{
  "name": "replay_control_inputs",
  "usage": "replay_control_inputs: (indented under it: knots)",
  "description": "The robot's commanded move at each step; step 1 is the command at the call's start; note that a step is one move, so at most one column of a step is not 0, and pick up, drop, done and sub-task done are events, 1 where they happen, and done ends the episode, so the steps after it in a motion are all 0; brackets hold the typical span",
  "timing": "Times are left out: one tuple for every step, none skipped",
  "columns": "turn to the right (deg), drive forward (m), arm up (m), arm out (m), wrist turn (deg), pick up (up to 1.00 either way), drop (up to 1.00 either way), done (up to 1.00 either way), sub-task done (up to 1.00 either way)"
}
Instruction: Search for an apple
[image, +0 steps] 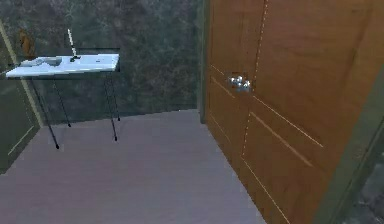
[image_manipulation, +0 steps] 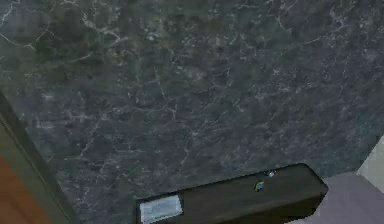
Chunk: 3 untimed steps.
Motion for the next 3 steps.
replay_control_inputs:
  knots:
    - [-33.0,0.0,0.0,0.0,0.0,0.0,0.0,0.0,0.0]
    - [0.0,0.95,0.0,0.0,0.0,0.0,0.0,0.0,0.0]
    - [-6.0,0.0,0.0,0.0,0.0,0.0,0.0,0.0,0.0]
